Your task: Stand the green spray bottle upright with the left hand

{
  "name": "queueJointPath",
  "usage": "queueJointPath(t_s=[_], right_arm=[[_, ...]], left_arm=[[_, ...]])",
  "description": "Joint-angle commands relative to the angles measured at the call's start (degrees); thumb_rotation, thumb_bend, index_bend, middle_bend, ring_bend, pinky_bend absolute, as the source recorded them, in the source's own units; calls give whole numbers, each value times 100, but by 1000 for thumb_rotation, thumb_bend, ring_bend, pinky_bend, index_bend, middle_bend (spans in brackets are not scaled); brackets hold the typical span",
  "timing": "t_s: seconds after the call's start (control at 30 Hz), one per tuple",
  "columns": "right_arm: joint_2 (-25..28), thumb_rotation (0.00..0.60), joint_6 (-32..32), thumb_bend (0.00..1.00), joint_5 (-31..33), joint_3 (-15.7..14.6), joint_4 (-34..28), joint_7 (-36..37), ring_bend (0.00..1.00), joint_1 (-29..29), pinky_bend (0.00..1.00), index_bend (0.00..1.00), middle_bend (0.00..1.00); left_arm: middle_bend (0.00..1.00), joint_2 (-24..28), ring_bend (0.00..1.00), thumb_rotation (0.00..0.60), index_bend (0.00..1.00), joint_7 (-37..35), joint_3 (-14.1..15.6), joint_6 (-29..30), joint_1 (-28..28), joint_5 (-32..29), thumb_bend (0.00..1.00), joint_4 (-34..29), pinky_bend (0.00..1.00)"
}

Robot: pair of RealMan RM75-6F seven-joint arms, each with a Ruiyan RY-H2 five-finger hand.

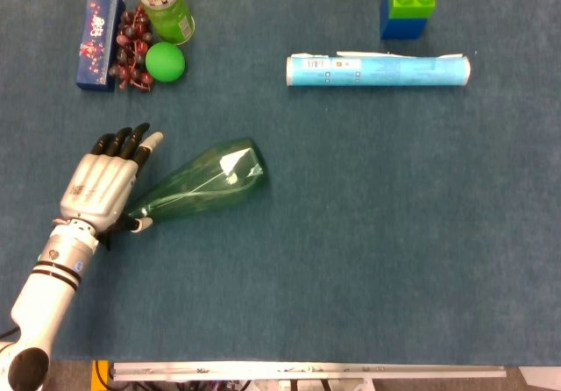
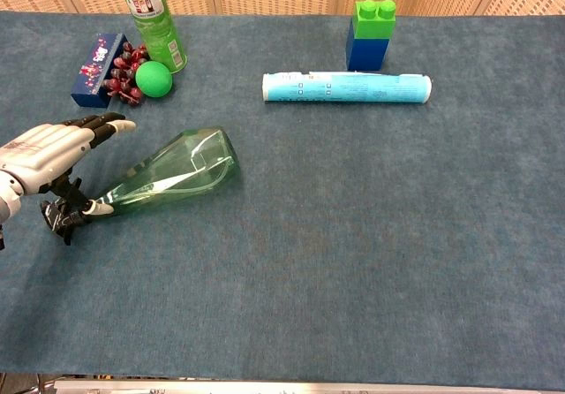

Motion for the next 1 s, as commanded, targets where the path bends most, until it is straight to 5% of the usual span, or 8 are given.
queueJointPath(t_s=[0.03,1.0], right_arm=[[1,600,-1,96,-2,0,-1,-2,255,0,359,485,338],[2,600,-48,96,-22,4,-14,-40,255,16,359,485,338]], left_arm=[[0,-18,0,600,0,-31,-13,-8,-20,-26,25,68,86],[0,-428,0,600,0,-287,-508,-293,-576,-270,25,1200,86]])
